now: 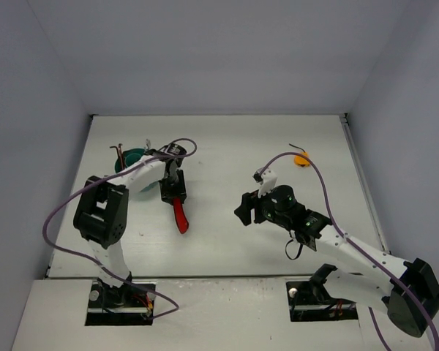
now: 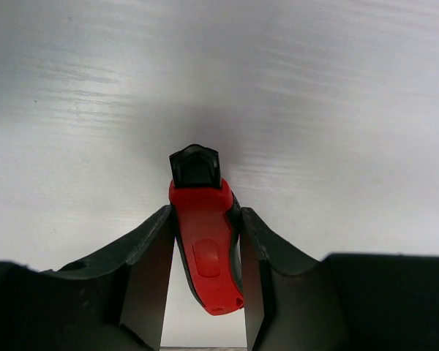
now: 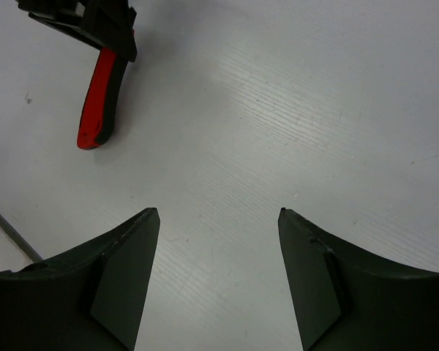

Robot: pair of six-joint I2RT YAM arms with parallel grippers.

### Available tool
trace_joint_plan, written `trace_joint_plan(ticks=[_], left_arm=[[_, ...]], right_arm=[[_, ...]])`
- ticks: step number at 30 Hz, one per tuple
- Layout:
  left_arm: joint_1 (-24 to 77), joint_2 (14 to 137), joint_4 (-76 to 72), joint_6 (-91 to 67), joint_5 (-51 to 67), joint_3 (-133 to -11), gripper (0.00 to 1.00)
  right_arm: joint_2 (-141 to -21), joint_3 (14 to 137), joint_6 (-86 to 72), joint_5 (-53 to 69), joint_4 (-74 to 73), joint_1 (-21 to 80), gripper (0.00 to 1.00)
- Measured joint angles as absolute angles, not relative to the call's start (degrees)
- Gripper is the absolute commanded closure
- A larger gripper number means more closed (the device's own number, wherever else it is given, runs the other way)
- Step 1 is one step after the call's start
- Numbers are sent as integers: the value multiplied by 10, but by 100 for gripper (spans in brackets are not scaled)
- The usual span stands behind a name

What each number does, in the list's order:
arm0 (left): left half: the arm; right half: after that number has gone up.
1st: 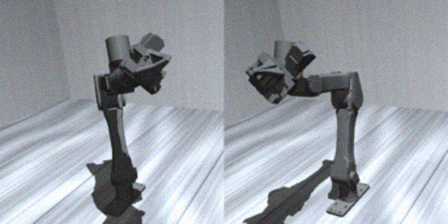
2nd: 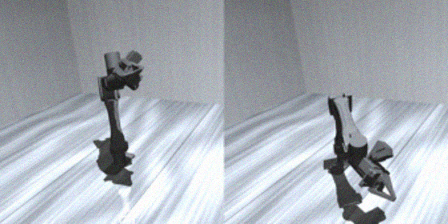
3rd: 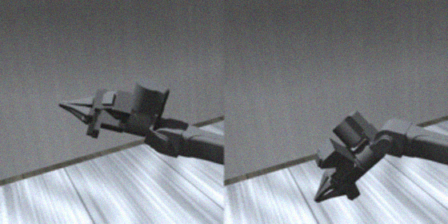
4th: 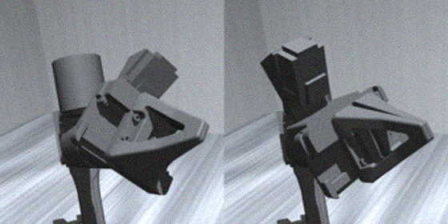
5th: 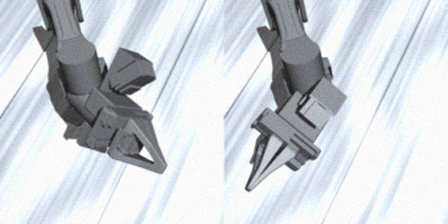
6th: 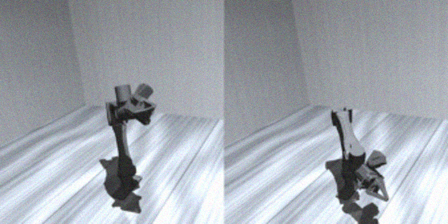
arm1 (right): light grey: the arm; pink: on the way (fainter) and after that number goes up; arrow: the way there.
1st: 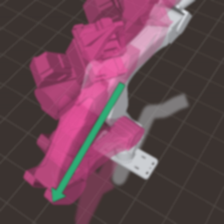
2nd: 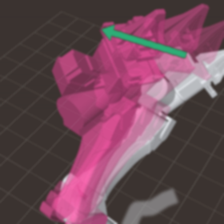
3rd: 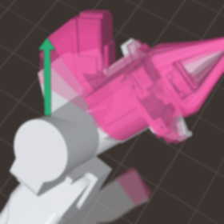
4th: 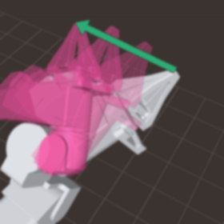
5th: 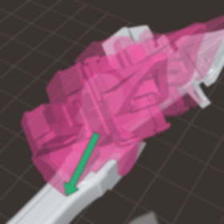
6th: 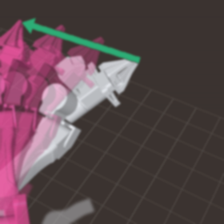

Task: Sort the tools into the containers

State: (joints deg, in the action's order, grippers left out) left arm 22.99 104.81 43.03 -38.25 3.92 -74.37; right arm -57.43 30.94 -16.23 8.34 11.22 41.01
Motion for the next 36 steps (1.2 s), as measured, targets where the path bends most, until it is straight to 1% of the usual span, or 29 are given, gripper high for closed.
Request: trace_joint_plan(ticks=[6,11,16,25,29,36], left_arm=[[240,916,395,-352,-4,-771,100],[238,834,349,-303,-89,-809,100],[222,785,271,-240,-186,-794,100],[96,769,109,-183,-247,-728,100],[84,772,48,-164,-256,-706,100],[81,806,-15,-146,-255,-704,100]], right_arm=[[-574,309,-162,82,112,410,37],[-580,309,-162,78,112,410,37],[-589,309,-162,77,112,410,37],[-599,309,-162,73,112,410,37],[-600,309,-162,73,112,410,37],[-610,309,-162,73,112,410,37]])
